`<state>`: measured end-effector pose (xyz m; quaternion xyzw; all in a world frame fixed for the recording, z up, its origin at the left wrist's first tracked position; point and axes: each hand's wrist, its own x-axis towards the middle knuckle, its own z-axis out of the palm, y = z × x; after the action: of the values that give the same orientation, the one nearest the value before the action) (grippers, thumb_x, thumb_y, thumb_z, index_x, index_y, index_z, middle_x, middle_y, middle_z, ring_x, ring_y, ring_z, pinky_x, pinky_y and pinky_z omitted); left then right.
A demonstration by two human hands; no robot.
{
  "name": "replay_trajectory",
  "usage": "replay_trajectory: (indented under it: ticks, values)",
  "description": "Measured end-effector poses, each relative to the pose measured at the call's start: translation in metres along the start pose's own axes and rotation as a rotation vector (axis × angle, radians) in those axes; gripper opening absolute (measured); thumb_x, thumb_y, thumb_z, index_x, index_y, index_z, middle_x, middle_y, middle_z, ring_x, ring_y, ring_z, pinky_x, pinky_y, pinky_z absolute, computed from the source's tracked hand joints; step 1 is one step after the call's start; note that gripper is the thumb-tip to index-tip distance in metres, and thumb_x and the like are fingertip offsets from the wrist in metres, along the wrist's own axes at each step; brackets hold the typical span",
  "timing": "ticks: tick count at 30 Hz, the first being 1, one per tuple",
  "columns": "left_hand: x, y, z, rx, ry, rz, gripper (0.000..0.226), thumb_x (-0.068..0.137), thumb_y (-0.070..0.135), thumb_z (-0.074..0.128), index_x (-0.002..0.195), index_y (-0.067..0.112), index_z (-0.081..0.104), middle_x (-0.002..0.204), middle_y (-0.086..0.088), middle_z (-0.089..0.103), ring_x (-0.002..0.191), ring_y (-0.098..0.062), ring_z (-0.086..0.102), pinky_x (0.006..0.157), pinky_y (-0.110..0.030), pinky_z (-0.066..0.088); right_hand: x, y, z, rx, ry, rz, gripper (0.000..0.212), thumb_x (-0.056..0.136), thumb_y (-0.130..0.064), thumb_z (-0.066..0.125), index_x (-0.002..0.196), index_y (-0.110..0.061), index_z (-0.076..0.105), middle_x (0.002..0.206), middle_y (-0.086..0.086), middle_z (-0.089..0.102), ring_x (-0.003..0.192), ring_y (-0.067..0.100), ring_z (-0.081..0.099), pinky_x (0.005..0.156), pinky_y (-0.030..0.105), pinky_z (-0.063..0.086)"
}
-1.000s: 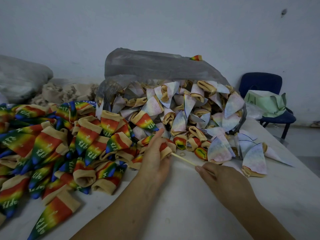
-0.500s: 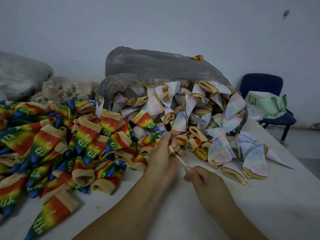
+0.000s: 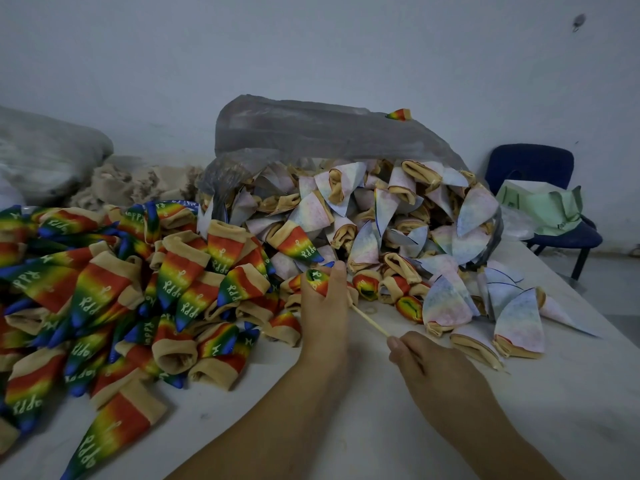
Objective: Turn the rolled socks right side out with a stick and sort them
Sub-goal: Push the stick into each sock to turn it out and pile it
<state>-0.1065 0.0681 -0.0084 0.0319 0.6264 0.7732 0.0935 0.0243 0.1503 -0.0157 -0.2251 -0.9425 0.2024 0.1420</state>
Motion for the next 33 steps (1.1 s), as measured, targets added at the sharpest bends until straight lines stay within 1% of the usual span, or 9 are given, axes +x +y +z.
replay_trajectory:
  ticks: [4, 6, 9, 13, 17, 20, 22, 25, 33]
  values:
    - [-0.004, -0.001, 0.000, -0.064, -0.103, -0.018, 0.052, 0.092, 0.056, 0.057, 0.085, 0.005, 0.058, 0.078, -0.012, 0.062, 0.079, -0.018, 0.059, 0.082, -0.031, 0.047, 0.001, 0.000, -0.004, -0.016, 0.081, -0.047, 0.054, 0.086, -0.063, 0.016, 0.082, -0.026, 0.055, 0.067, -0.003, 0.061, 0.064, 0.006, 0.056, 0.062, 0.030, 0.047]
    - [-0.009, 0.001, 0.002, -0.116, -0.145, -0.038, 0.049, 0.092, 0.055, 0.058, 0.068, 0.012, 0.052, 0.065, -0.003, 0.051, 0.072, -0.017, 0.051, 0.086, -0.036, 0.045, 0.000, 0.000, -0.006, 0.005, 0.120, -0.062, 0.063, 0.077, -0.068, 0.010, 0.082, -0.027, 0.058, 0.061, -0.004, 0.058, 0.061, 0.006, 0.055, 0.058, 0.027, 0.043]
    - [-0.017, 0.011, 0.006, -0.163, -0.211, -0.022, 0.057, 0.100, 0.045, 0.049, 0.045, 0.028, 0.048, 0.051, 0.008, 0.040, 0.055, -0.010, 0.039, 0.073, -0.034, 0.036, -0.003, -0.003, -0.005, 0.114, 0.105, -0.044, 0.058, 0.075, -0.070, 0.015, 0.080, -0.034, 0.060, 0.069, -0.004, 0.066, 0.065, 0.006, 0.059, 0.063, 0.029, 0.049]
    - [-0.020, 0.020, 0.008, -0.239, -0.329, 0.060, 0.064, 0.104, 0.029, 0.039, 0.041, 0.031, 0.046, 0.046, 0.007, 0.037, 0.046, -0.009, 0.034, 0.061, -0.030, 0.034, -0.005, -0.020, 0.000, 0.585, -0.076, 0.092, 0.045, 0.081, -0.064, 0.036, 0.067, -0.031, 0.064, 0.047, -0.002, 0.047, 0.041, 0.005, 0.040, 0.041, 0.015, 0.032]
    - [-0.021, 0.022, 0.011, -0.265, -0.392, 0.043, 0.060, 0.103, 0.024, 0.041, 0.043, 0.023, 0.042, 0.045, 0.002, 0.032, 0.044, -0.011, 0.028, 0.051, -0.026, 0.032, -0.003, -0.030, -0.001, 1.018, -0.329, 0.299, 0.042, 0.084, -0.054, 0.050, 0.065, -0.020, 0.068, 0.045, -0.005, 0.030, 0.037, 0.008, 0.022, 0.036, 0.017, 0.020]
    - [-0.019, 0.018, 0.008, -0.167, -0.278, 0.020, 0.055, 0.100, 0.024, 0.049, 0.045, 0.020, 0.043, 0.047, 0.002, 0.037, 0.047, -0.013, 0.035, 0.054, -0.027, 0.035, -0.001, -0.029, -0.002, 0.730, -0.202, 0.227, 0.043, 0.083, -0.060, 0.044, 0.067, -0.027, 0.068, 0.042, -0.010, 0.044, 0.037, 0.006, 0.038, 0.038, 0.015, 0.030]
    - [-0.018, 0.015, 0.004, -0.070, -0.195, -0.022, 0.045, 0.096, 0.030, 0.055, 0.053, 0.019, 0.049, 0.051, 0.004, 0.046, 0.052, -0.011, 0.042, 0.055, -0.023, 0.040, 0.001, -0.022, -0.006, 0.414, -0.053, 0.081, 0.044, 0.081, -0.066, 0.032, 0.069, -0.037, 0.064, 0.062, -0.017, 0.064, 0.057, 0.000, 0.056, 0.051, 0.016, 0.042]
    - [-0.016, 0.014, 0.000, 0.017, -0.150, -0.069, 0.038, 0.091, 0.040, 0.060, 0.062, 0.016, 0.055, 0.057, 0.004, 0.051, 0.055, -0.008, 0.047, 0.054, -0.018, 0.044, 0.006, -0.007, -0.016, 0.116, 0.053, -0.060, 0.059, 0.073, -0.074, 0.018, 0.079, -0.035, 0.062, 0.075, -0.006, 0.069, 0.068, 0.003, 0.059, 0.063, 0.023, 0.045]
    - [-0.012, 0.028, -0.003, 0.125, -0.192, -0.175, 0.043, 0.085, 0.049, 0.060, 0.054, 0.021, 0.048, 0.040, 0.010, 0.037, 0.048, -0.012, 0.038, 0.052, -0.027, 0.031, 0.011, 0.017, -0.033, -0.013, 0.129, -0.237, 0.056, 0.076, -0.073, 0.025, 0.075, -0.032, 0.063, 0.055, -0.005, 0.056, 0.060, 0.007, 0.055, 0.050, 0.023, 0.039]
